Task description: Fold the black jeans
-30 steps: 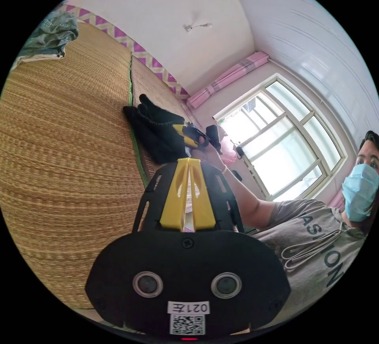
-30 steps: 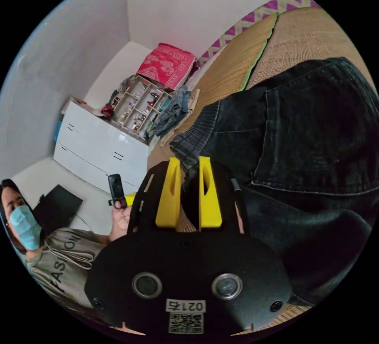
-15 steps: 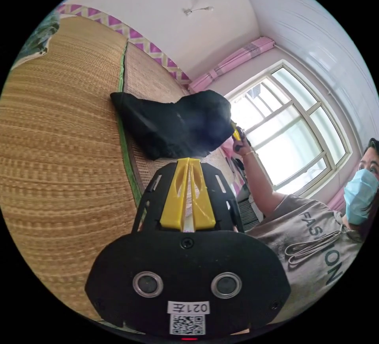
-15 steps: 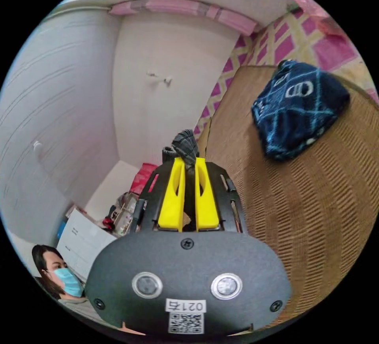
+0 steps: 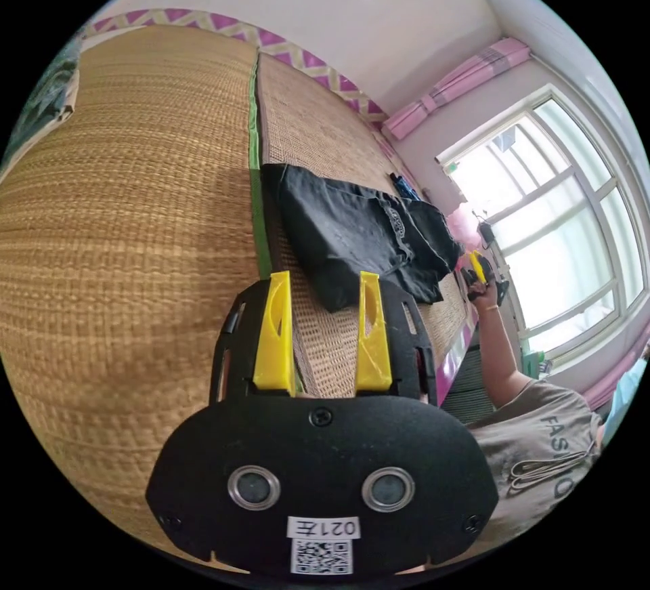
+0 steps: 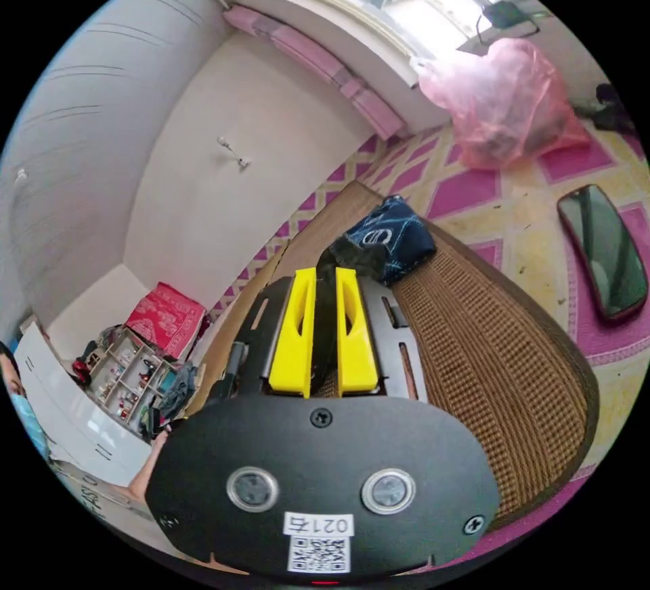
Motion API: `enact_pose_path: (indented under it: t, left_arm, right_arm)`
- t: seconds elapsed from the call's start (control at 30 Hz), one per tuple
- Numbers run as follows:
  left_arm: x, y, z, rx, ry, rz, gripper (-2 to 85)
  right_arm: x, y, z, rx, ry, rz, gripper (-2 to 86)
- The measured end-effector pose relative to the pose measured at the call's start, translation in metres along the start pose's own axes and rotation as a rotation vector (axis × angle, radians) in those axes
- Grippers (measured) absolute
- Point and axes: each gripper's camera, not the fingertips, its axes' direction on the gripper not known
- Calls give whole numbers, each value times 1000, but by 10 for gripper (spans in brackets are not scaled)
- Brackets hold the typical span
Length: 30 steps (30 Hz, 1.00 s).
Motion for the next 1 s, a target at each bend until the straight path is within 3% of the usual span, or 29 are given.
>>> enact_pose_path:
  t: [0.17, 0.3, 0.43, 0.53, 0.67, 0.77, 0.83, 0.9, 1.0]
  left_arm:
    - [18, -38, 49, -49, -39, -11, 120]
    - [40, -52, 60, -83, -77, 32, 36]
    - [73, -69, 35, -102, -92, 130, 8]
    - [94, -84, 12, -109, -191, 208, 4]
    - [89, -81, 33, -179, -240, 254, 26]
    - [102, -63, 11, -64, -289, 185, 53]
    - [138, -41, -19, 106, -358, 199, 58]
    - [219, -8, -18, 218, -436, 364, 63]
    - [306, 12, 43, 104, -339, 559, 89]
  right_arm:
    - [-171, 47, 38, -178, 23, -471, 2]
    - [-328, 160, 127, -383, 200, -1013, -8]
    - [-413, 257, 181, -531, 290, -1350, -9]
    - [-441, 304, 215, -768, 303, -1382, -9]
    - [-474, 331, 224, -703, 395, -1416, -9]
    - [-496, 339, 233, -724, 448, -1395, -9]
    - [-503, 334, 234, -726, 433, -1322, -8]
    - [-504, 332, 231, -701, 416, -1275, -8]
    - [-506, 326, 228, -691, 385, -1203, -8]
